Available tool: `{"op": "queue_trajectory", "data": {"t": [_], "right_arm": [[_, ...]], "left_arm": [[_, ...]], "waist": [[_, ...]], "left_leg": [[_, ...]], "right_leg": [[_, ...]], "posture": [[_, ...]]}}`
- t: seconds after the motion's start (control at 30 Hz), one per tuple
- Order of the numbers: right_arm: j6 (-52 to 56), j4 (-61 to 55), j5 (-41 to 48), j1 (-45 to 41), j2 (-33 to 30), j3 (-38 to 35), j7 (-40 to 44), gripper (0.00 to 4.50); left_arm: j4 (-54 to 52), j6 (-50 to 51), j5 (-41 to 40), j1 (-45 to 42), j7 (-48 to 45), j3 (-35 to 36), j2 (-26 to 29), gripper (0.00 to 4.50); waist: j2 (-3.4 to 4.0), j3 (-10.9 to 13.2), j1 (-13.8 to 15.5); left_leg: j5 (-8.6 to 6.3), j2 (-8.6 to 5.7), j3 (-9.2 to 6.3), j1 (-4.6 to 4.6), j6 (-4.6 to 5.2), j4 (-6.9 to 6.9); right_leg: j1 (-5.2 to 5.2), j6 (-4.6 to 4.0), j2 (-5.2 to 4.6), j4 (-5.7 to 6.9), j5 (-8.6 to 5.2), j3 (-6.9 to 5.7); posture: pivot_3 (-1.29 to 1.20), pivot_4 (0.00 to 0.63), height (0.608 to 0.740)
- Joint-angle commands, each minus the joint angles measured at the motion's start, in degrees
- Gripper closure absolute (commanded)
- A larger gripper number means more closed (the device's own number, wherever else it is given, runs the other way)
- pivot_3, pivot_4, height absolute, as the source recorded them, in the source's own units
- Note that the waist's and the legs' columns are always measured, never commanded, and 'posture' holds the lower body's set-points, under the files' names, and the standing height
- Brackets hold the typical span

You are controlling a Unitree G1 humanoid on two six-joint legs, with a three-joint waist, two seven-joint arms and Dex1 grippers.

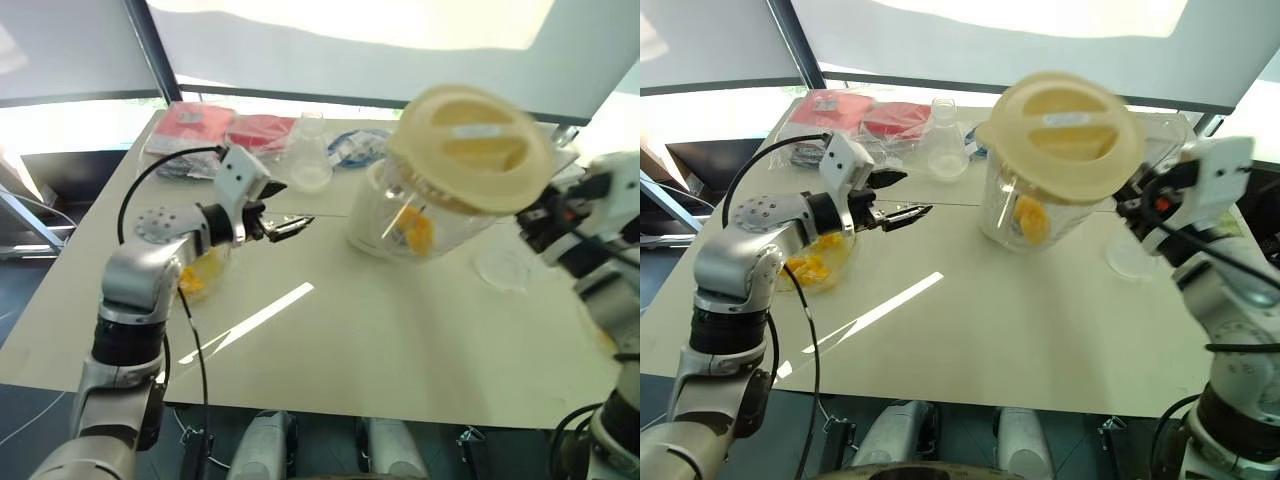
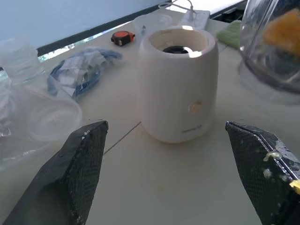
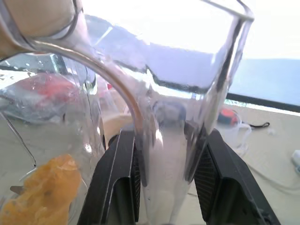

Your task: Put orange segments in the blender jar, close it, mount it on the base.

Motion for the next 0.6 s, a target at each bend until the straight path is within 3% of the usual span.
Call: {"op": "queue_trajectory", "data": {"t": [0.03, 0.37, 0.6], "right_arm": [[0.6, 5.4, 2.1, -9.4, -4.4, -0.8, -1.3, 3.48], [-11.2, 31.8, -10.9, -28.0, -2.0, 15.4, 0.7, 3.48], [-21.2, 52.1, -19.8, -36.5, 0.5, 22.3, 6.3, 3.48]], "left_arm": [[-3.1, -4.8, -1.2, 1.6, -1.7, 0.1, 1.7, 0.30], [-5.6, -6.1, -2.5, 7.9, -0.2, -1.2, 2.5, 0.30], [-8.2, -6.3, 0.3, 11.9, 3.9, -3.7, 3.3, 0.30]], "waist": [[0.03, 0.0, -0.1], [0.04, 0.0, -0.3], [0.09, 0.1, -0.1]], "left_leg": [[0.01, 0.00, 0.07, 0.02, 0.00, 0.01], [0.01, 0.02, 0.20, 0.00, 0.02, -0.01], [0.00, 0.01, 0.20, -0.11, 0.04, -0.06]], "right_leg": [[0.00, -0.03, 0.02, -0.02, 0.00, 0.00], [-0.01, 0.15, 0.08, -0.09, 0.11, 0.02], [-0.08, 0.19, 0.07, -0.23, 0.14, -0.02]], "posture": [[0.00, 0.150, 0.740], [0.00, 0.150, 0.740], [0.00, 0.150, 0.740]]}}
